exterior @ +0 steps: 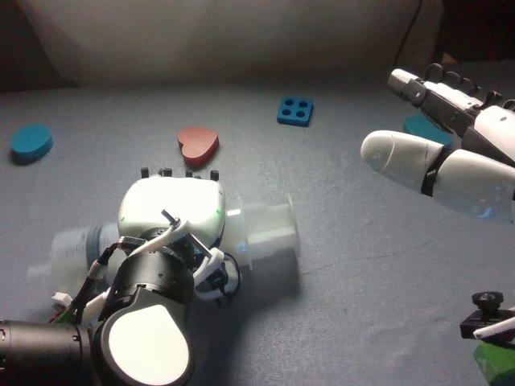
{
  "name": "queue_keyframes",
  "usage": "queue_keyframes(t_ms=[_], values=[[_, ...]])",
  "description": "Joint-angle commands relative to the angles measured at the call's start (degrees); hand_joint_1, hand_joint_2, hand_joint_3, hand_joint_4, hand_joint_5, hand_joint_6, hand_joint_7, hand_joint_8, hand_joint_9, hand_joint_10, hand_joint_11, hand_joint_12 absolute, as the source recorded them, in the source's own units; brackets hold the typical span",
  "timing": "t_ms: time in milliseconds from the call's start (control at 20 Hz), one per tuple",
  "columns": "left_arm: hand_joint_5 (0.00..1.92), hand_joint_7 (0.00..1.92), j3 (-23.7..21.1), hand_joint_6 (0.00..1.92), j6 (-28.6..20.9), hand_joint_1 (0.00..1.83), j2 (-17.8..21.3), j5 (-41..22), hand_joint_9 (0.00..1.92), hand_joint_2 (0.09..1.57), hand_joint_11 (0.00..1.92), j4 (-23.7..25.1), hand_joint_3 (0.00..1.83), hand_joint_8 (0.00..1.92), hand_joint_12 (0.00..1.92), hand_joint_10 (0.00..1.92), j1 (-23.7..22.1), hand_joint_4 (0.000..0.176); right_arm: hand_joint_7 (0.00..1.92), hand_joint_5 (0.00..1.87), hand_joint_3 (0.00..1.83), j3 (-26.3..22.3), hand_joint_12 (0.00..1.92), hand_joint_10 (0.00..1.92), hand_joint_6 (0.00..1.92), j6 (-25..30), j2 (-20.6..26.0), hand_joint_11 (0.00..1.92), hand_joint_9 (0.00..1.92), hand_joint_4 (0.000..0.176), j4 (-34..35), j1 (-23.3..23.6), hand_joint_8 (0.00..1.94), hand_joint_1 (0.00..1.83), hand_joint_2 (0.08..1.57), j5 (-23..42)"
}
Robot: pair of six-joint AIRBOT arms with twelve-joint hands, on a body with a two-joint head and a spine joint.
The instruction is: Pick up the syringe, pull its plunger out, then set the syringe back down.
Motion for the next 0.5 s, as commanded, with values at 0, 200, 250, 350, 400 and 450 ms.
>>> queue_keyframes(t_ms=[0,200,250,350,400,450], values=[[0.72,0.84,0.0,1.21,0.3,1.34,-0.2,2.3,0.81,1.19,0.64,1.0,0.00,1.15,1.15,1.40,0.5,0.000,0.03,0.04,0.00,0.0,0.22,0.00,0.00,0.3,0.0,0.00,0.03,0.000,-2.8,0.4,0.00,0.00,1.03,6.1],[0.70,0.86,-0.1,1.08,-1.8,1.46,0.7,-0.6,0.76,1.19,0.67,5.4,0.00,1.16,1.64,1.44,0.3,0.000,0.07,0.06,0.00,0.0,0.30,0.00,0.00,0.5,0.0,0.00,0.06,0.000,-2.8,0.3,0.01,0.00,1.03,6.1],[0.73,0.85,-0.1,1.04,-1.8,1.48,1.1,-1.7,0.77,1.18,0.68,6.6,0.00,1.16,1.70,1.41,0.1,0.000,0.07,0.06,0.00,0.0,0.30,0.00,0.01,0.5,0.0,0.00,0.06,0.000,-2.8,0.3,0.01,0.00,1.04,6.1],[0.76,0.88,-0.1,1.06,-3.4,1.36,2.1,-4.3,0.77,1.19,0.69,10.2,0.00,1.17,1.37,1.51,-0.1,0.000,0.09,0.07,0.01,0.0,0.35,0.00,0.01,0.5,0.0,0.00,0.07,0.000,-2.8,0.3,0.01,0.00,1.05,6.0],[0.76,0.89,-0.1,1.06,-4.5,1.36,2.6,-5.5,0.76,1.19,0.70,12.1,0.00,1.16,1.35,1.53,-0.2,0.000,0.11,0.09,0.00,0.0,0.38,0.01,0.01,0.6,0.0,0.00,0.08,0.000,-2.8,0.3,0.01,0.05,1.06,5.9],[0.78,0.92,0.0,1.05,-5.9,1.36,3.1,-6.9,0.75,1.18,0.70,14.1,0.00,1.13,1.34,1.52,-0.2,0.000,0.13,0.11,0.01,0.0,0.41,0.01,0.01,0.8,0.0,0.00,0.10,0.000,-2.8,0.3,0.01,0.13,1.07,5.7]])
